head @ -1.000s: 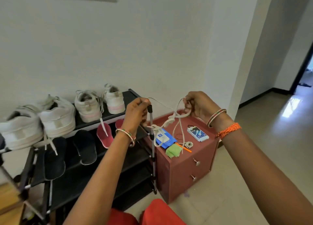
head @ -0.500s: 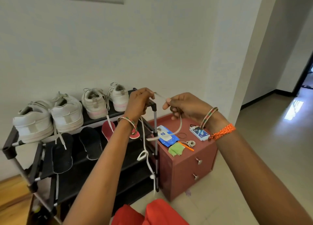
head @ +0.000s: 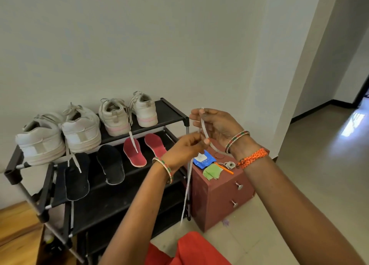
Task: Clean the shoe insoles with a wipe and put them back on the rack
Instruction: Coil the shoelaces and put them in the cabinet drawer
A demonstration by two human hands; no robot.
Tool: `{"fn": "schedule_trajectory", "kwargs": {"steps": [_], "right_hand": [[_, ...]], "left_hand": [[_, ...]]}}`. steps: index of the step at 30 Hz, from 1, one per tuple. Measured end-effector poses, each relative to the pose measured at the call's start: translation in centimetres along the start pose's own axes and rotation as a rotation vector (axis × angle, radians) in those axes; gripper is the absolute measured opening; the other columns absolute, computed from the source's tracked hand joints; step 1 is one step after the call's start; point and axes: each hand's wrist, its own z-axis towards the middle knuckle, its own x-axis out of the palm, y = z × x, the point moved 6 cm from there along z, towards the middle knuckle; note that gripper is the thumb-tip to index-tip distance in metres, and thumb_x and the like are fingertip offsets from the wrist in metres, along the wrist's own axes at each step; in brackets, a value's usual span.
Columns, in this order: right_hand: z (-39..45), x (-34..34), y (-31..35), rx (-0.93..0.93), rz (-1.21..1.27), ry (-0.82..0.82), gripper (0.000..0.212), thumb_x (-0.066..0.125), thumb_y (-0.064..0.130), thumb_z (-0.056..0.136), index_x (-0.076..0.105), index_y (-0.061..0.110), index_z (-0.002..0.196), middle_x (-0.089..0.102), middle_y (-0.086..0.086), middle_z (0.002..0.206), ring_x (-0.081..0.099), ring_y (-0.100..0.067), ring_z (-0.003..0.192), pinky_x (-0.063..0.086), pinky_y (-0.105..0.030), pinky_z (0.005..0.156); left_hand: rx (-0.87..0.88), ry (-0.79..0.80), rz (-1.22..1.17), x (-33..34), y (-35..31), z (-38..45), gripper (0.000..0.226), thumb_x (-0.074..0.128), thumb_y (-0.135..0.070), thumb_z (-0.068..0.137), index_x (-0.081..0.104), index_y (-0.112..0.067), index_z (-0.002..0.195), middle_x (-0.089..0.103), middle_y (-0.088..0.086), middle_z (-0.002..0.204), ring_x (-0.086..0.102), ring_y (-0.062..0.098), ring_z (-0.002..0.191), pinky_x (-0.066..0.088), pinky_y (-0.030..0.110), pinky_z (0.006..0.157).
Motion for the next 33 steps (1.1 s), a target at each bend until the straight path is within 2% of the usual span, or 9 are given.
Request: {"fn": "schedule_trajectory", "kwargs": {"steps": [4,8,11,15,19,24,27,30,33], "right_hand": [[-0.1,-2.9,0.0,-0.146,-0.515,-0.275,0.019,0.059,0.017,0.089,0.072,0.012,0.076,0.070,-0.008,0.076,0.062,-0.007,0.060,0.044,-0.017,0.055],[-1.6,-3.8,-0.7,-0.026,-1.486,-0.380,0.035,0.046,0.037,0.093,0.062,0.011,0.108,0.064,-0.013,0.104,0.058,-0.033,0.098,0.045,-0.035,0.077],[-2.6,-1.0,0.2,-0.256,-1.176,-0.200,0.038,0.035,0.036,0.099,0.057,0.012,0.120,0.065,-0.013,0.108,0.059,-0.030,0.103,0.047,-0.040,0.087],[-2.7,0.9,-0.9,-0.064,-0.557,0.127,0.039,0.039,0.029,0.100,0.062,-0.001,0.089,0.053,-0.005,0.059,0.050,-0.011,0.047,0.049,-0.033,0.060],[-2.2,-0.7,-0.1,-0.182,-0.839,0.166,0.029,0.053,0.021,0.095,0.071,-0.002,0.091,0.036,-0.002,0.050,0.025,-0.006,0.032,0.021,-0.014,0.040],[-1.8,-2.4,1.0,-0.327,-0.893,-0.118,0.026,0.057,0.022,0.092,0.069,0.020,0.070,0.047,0.012,0.042,0.038,-0.003,0.039,0.027,-0.013,0.044],[-2.1,-2.7,1.0,-0.355,-0.973,-0.243,0.029,0.051,0.027,0.095,0.064,0.018,0.070,0.053,0.011,0.053,0.046,-0.001,0.047,0.031,-0.022,0.051],[-3.8,0.6,-0.2,-0.304,-1.142,0.073,0.032,0.044,0.023,0.097,0.051,0.022,0.066,0.050,0.009,0.059,0.047,-0.007,0.054,0.035,-0.026,0.053],[-6.7,3.8,0.3,-0.265,-1.109,0.353,0.031,0.042,0.016,0.097,0.051,0.021,0.068,0.053,0.010,0.064,0.050,-0.003,0.053,0.038,-0.015,0.049]], "left_hand": [[0.012,-0.086,-0.121,-2.0,0.1,0.1,0.018,0.043,-0.017,0.095,0.053,-0.013,0.081,0.054,0.014,0.085,0.051,0.025,0.083,0.043,0.042,0.087],[-0.055,0.005,-0.248,-2.2,-0.4,-0.1,0.020,0.034,-0.015,0.101,0.043,-0.011,0.084,0.042,-0.003,0.056,0.038,0.008,0.043,0.048,0.025,0.051],[-0.014,0.063,-0.030,-1.8,-1.1,0.1,0.014,0.042,-0.014,0.100,0.050,-0.006,0.093,0.036,-0.007,0.049,0.029,0.004,0.037,0.030,0.016,0.037],[0.039,-0.063,0.072,-2.9,-1.9,0.5,0.019,0.046,-0.011,0.098,0.056,0.005,0.100,0.048,-0.009,0.046,0.031,0.000,0.031,0.026,0.013,0.034],[0.028,-0.096,0.143,-4.4,-0.9,0.1,0.016,0.053,-0.019,0.095,0.056,-0.010,0.083,0.042,-0.009,0.044,0.030,0.001,0.033,0.027,0.014,0.037],[-0.070,0.092,-0.147,-3.9,-0.6,-0.7,0.028,0.044,-0.018,0.097,0.056,-0.007,0.075,0.048,-0.004,0.047,0.037,0.004,0.037,0.035,0.015,0.037],[-0.046,-0.031,-0.578,-4.0,-1.6,-0.6,0.025,0.041,-0.018,0.098,0.055,-0.008,0.079,0.060,-0.002,0.056,0.056,0.004,0.047,0.053,0.018,0.049],[0.076,-0.232,-1.014,-4.0,-1.9,0.2,0.021,0.042,-0.012,0.098,0.058,-0.003,0.087,0.071,0.009,0.079,0.071,0.012,0.071,0.059,0.027,0.071],[0.117,-0.356,-0.588,-3.7,-1.1,0.6,0.017,0.048,-0.003,0.095,0.064,-0.002,0.090,0.070,0.018,0.086,0.070,0.018,0.078,0.058,0.030,0.074]]}}
